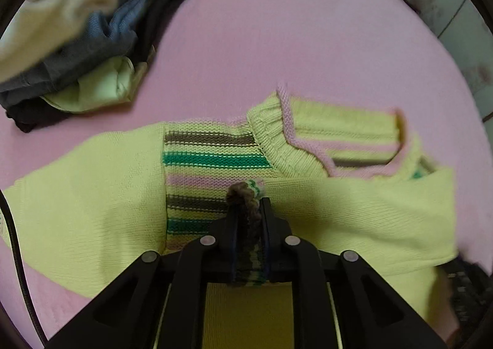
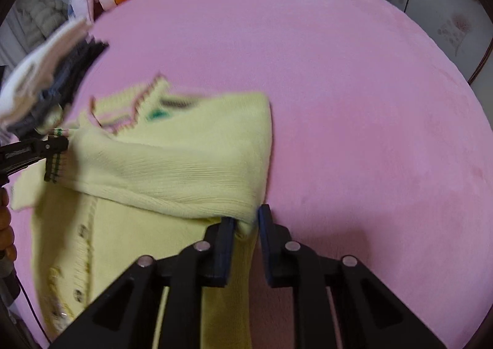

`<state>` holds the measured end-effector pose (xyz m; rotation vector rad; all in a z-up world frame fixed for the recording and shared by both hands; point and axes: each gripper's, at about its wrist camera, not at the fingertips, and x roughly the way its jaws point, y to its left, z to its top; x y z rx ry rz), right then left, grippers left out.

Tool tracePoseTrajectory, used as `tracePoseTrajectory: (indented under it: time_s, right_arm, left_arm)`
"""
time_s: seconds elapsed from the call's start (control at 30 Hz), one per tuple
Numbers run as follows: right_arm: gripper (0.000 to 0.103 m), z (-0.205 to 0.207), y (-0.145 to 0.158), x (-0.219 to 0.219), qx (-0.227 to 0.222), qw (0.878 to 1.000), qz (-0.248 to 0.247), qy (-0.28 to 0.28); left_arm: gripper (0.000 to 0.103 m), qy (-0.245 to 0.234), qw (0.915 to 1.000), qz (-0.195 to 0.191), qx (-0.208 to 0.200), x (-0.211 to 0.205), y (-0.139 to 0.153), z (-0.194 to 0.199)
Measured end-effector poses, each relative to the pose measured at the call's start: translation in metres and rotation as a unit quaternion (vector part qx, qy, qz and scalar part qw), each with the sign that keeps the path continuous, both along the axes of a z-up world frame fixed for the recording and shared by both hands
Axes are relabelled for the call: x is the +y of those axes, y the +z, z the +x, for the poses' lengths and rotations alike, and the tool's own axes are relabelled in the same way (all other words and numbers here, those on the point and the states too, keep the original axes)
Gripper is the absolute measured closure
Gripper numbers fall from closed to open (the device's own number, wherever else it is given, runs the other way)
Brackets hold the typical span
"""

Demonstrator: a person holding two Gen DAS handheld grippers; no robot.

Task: Fold large clothes

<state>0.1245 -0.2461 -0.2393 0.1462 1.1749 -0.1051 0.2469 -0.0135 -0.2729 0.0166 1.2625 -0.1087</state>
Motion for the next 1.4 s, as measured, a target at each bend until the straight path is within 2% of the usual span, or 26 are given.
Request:
tracePoseTrajectory:
  time_s: [0.03,0.07,0.1,0.13,0.17,0.2,0.23,0.33,0.43,0.5,0.53,0.57,0.6,0.63,0.67,0.7,0.8,0.93,1.0,1.07,1.1,1.17,1.27,1.33,1.4]
  right_arm:
    - [0.076,-0.001,0.002,-0.001,0.002,1.000,0.002,0.000]
    - [0.073,-0.001,0.005,-0.004,0.006,1.000,0.010,-0.002]
    - [0.073,-0.002,0.010,-0.009,0.010,1.000,0.026,-0.005]
    - [0.073,-0.003,0.016,-0.014,0.010,0.999,0.042,-0.008]
    - [0.073,-0.003,0.021,-0.019,0.006,0.998,0.060,-0.012]
    - [0.073,-0.004,0.030,-0.026,-0.007,0.996,0.088,-0.017]
    - [0.072,-0.004,0.038,-0.032,-0.019,0.994,0.106,-0.021]
    - [0.055,0.006,0.051,-0.048,-0.041,0.990,0.126,-0.039]
    - [0.054,0.040,0.043,-0.055,-0.040,0.992,0.110,-0.037]
    - [0.054,0.063,0.026,-0.054,-0.023,0.994,0.106,-0.026]
    - [0.054,0.075,0.017,-0.050,-0.010,0.994,0.111,-0.023]
    - [0.054,0.084,0.009,-0.051,0.003,0.993,0.120,-0.019]
    - [0.054,0.091,0.000,-0.053,0.013,0.992,0.126,-0.016]
    - [0.062,0.093,-0.002,-0.054,0.012,0.991,0.130,-0.011]
    - [0.091,0.096,-0.001,-0.055,0.007,0.991,0.136,-0.002]
    - [0.096,0.097,0.002,-0.054,0.005,0.993,0.118,0.007]
    - [0.096,0.096,0.001,-0.048,-0.003,0.998,0.068,0.016]
    - [0.095,0.094,-0.003,-0.042,0.001,0.999,0.042,0.016]
    - [0.094,0.094,0.010,-0.034,-0.006,1.000,0.012,0.006]
    - [0.090,0.084,0.032,-0.026,-0.033,0.999,0.001,-0.002]
    - [0.090,0.079,0.041,-0.021,-0.048,0.999,0.002,0.002]
    - [0.089,0.065,0.057,-0.006,-0.072,0.997,0.015,0.018]
    - [0.089,0.056,0.058,0.017,-0.070,0.995,0.055,0.043]
    - [0.090,0.056,0.045,0.033,-0.048,0.993,0.092,0.062]
    - [0.090,0.057,0.027,0.045,-0.026,0.993,0.098,0.067]
  left_arm:
    - [0.088,-0.007,0.9999,0.007,-0.005,-0.004,0.002,-0.001]
    - [0.082,-0.012,0.9998,0.013,-0.007,-0.008,0.005,-0.001]
    - [0.066,-0.014,0.9998,0.013,-0.004,-0.010,0.010,-0.002]
    - [0.056,-0.013,0.9999,0.007,0.003,-0.013,0.014,-0.002]
    - [0.037,-0.010,0.9999,-0.005,0.009,-0.011,0.017,-0.004]
    - [0.034,-0.004,0.9998,-0.019,0.007,-0.009,0.023,-0.008]
    - [0.034,-0.001,0.9996,-0.027,0.004,-0.007,0.026,-0.012]
    - [0.034,-0.006,0.9991,-0.037,0.019,-0.003,0.027,-0.019]
    - [0.041,-0.010,0.9986,-0.044,0.029,-0.005,0.020,-0.022]
    - [0.063,-0.010,0.9981,-0.051,0.033,-0.007,0.018,-0.020]
    - [0.068,-0.006,0.9978,-0.056,0.034,-0.008,0.017,-0.018]
    - [0.081,-0.001,0.9975,-0.061,0.036,-0.005,0.017,-0.013]
    - [0.086,0.006,0.9963,-0.075,0.042,-0.003,0.015,-0.009]
    - [0.088,0.012,0.9953,-0.085,0.046,-0.003,0.015,-0.008]
    - [0.090,0.021,0.9949,-0.089,0.044,-0.003,0.016,-0.007]
    - [0.091,0.021,0.9955,-0.083,0.042,-0.005,0.016,-0.006]
    - [0.092,0.009,0.9980,-0.048,0.040,-0.020,0.007,-0.007]
    - [0.089,0.020,0.9978,-0.040,0.049,-0.024,0.010,-0.009]
    - [0.078,0.029,0.9978,-0.033,0.049,-0.022,0.022,-0.008]
    - [0.069,0.033,0.9990,-0.014,0.025,-0.016,0.039,-0.005]
    - [0.063,0.031,0.9995,-0.007,0.006,-0.017,0.048,-0.008]
    - [0.062,0.029,0.9991,0.003,-0.029,-0.021,0.064,-0.015]
    - [0.062,0.012,0.9975,-0.024,-0.066,-0.042,0.078,-0.022]
    - [0.062,-0.001,0.9981,-0.039,-0.048,-0.057,0.065,-0.018]
    - [0.075,0.005,0.9992,-0.037,-0.016,-0.067,0.037,-0.011]
